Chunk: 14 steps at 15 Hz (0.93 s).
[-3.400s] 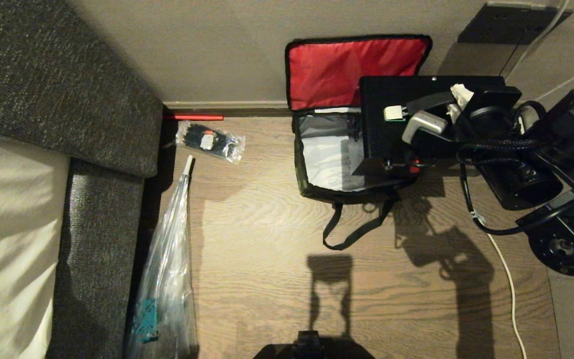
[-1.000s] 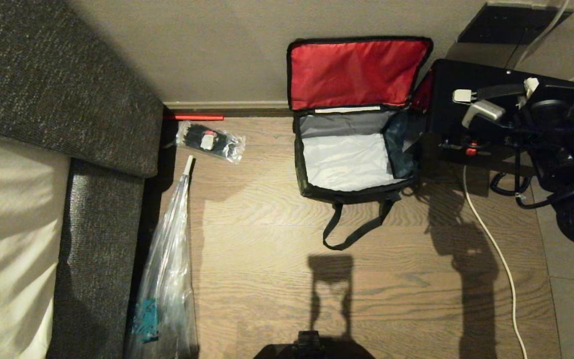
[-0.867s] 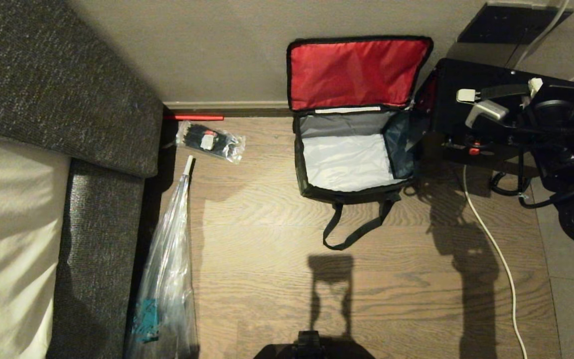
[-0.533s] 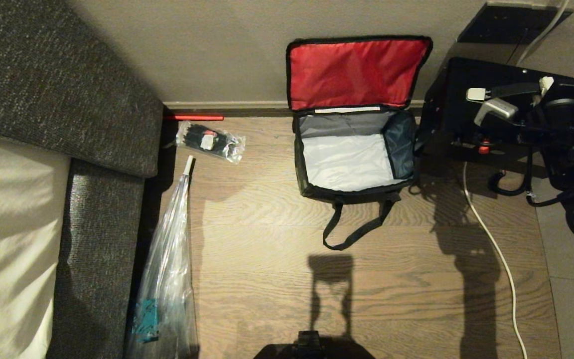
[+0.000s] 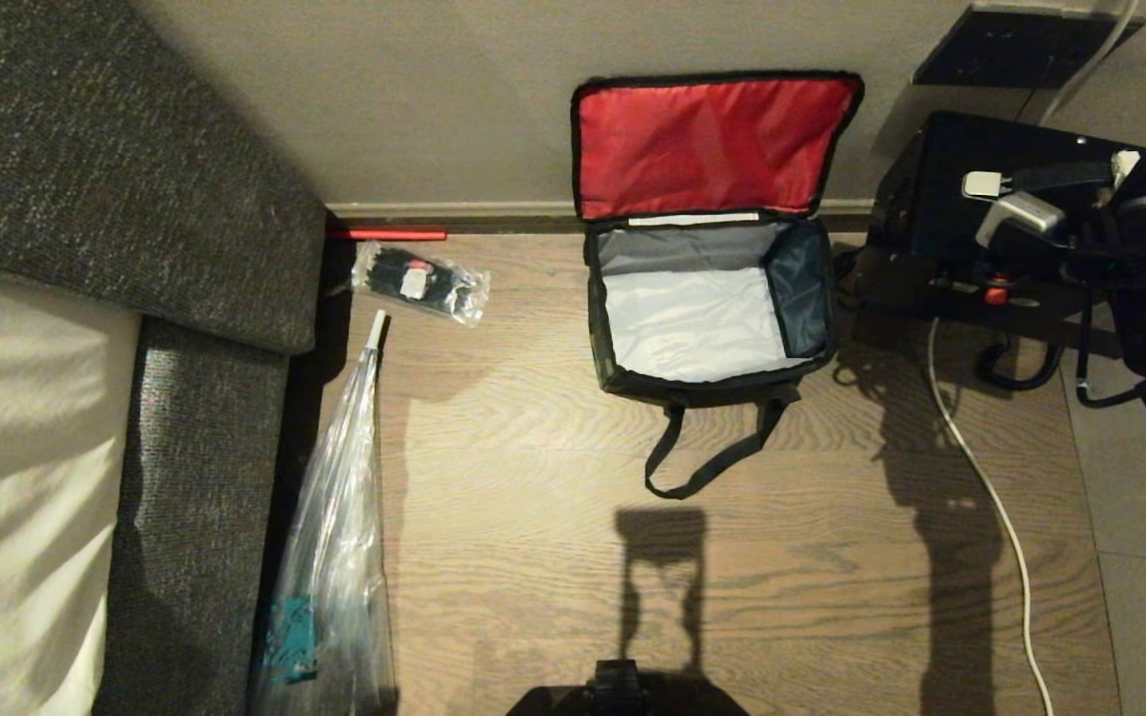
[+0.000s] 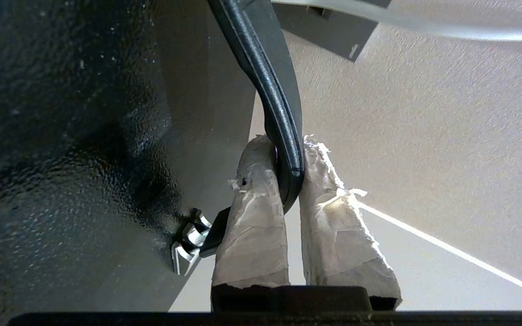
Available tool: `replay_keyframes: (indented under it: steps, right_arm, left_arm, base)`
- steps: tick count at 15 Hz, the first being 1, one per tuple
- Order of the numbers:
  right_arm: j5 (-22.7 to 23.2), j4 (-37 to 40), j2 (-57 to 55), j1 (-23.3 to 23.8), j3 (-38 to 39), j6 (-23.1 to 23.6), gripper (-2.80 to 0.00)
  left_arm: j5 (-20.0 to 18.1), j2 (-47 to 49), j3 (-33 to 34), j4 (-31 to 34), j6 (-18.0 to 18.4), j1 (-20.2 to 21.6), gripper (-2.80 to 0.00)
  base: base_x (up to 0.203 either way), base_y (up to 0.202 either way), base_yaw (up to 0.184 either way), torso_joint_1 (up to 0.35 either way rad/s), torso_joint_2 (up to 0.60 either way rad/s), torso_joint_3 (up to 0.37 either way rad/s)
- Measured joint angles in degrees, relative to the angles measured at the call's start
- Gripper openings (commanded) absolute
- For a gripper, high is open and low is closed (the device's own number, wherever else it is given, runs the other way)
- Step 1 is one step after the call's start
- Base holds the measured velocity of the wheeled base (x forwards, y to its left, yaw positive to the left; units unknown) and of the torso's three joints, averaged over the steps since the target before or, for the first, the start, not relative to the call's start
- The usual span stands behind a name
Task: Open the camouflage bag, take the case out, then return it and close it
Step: Release the handle
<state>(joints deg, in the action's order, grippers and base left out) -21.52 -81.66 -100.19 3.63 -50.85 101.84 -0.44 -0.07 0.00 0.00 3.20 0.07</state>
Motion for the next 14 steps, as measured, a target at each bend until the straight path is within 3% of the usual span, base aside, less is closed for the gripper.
replay_keyframes:
  steps: [14]
  right_arm:
    - [0.0, 0.5, -7.3, 4.7, -2.8, -2.7, -2.8]
  left_arm:
    - [0.0, 0.0, 0.0, 0.0, 0.0, 0.0, -2.8]
  base:
    - [0.0, 0.0, 0.0, 0.0, 0.0, 0.0]
